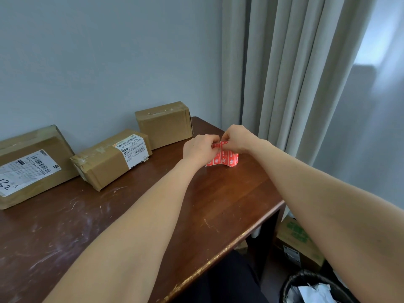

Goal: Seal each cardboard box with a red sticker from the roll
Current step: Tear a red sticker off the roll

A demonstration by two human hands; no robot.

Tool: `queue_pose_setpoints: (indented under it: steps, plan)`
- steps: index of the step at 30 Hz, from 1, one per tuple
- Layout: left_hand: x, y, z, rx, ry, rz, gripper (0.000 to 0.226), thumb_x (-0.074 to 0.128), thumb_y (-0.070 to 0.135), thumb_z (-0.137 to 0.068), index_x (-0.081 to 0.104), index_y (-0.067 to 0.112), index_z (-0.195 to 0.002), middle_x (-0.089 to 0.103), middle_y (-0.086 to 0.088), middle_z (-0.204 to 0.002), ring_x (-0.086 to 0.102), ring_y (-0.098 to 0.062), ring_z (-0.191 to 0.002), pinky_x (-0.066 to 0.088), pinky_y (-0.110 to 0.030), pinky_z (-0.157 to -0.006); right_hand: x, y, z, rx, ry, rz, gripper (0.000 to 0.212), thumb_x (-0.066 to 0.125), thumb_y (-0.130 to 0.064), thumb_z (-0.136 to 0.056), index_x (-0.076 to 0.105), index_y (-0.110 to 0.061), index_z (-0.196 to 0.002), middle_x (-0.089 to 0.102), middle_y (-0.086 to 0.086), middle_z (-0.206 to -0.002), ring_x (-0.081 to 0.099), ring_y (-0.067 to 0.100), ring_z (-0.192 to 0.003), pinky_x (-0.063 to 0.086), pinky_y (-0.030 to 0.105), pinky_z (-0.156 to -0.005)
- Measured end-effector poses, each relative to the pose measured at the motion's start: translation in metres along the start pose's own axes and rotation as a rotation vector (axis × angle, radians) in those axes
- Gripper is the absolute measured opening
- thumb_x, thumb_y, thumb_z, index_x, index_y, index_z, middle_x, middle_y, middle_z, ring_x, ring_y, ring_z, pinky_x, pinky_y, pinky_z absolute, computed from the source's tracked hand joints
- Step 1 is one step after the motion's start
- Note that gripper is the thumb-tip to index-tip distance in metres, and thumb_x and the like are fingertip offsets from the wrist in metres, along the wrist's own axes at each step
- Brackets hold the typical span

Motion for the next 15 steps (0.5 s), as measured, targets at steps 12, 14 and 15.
queue_pose_setpoints:
  steps: [12,14,15]
  plan:
    - [0.0035,0.0004,0.0073,0.075,0.083,-0.030,0.029,0.048,0.038,-0.097,0.057,0.031,-0.124,0.069,0.001,-0.112,0.066,-0.019,-0.095,0.048,-0.026,-0.066,-0.0012,0.0006,0.0014,0.004,0.012,-0.028,0.030,0.058,-0.023,-0.092,0.069,-0.011,-0.117,0.069,0.011,-0.111,0.066,0.024,-0.097,0.053,0.029,-0.073]
    - [0.0040,0.0009,0.0081,0.054,0.079,-0.016,0.026,0.049,0.038,-0.097,0.059,0.030,-0.120,0.069,0.001,-0.111,0.066,-0.019,-0.094,0.047,-0.026,-0.064,-0.0014,0.0003,0.0016,0.006,0.014,-0.024,0.030,0.057,-0.021,-0.093,0.068,-0.011,-0.119,0.069,0.011,-0.113,0.066,0.025,-0.099,0.054,0.029,-0.074]
    - [0.0037,-0.0003,0.0077,0.025,0.071,0.002,0.023,0.050,0.038,-0.097,0.060,0.029,-0.115,0.069,0.001,-0.110,0.065,-0.019,-0.093,0.045,-0.026,-0.062,-0.0012,0.0001,0.0014,0.006,0.013,-0.022,0.030,0.056,-0.021,-0.093,0.068,-0.011,-0.120,0.068,0.012,-0.114,0.066,0.025,-0.099,0.054,0.030,-0.075]
Point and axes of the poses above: each hand's wrist, its own z-axis away from the middle knuckle, its own x-axis out of the palm, y = z × x, the point moved 5 cm from there along -z, towards the middle knuckle
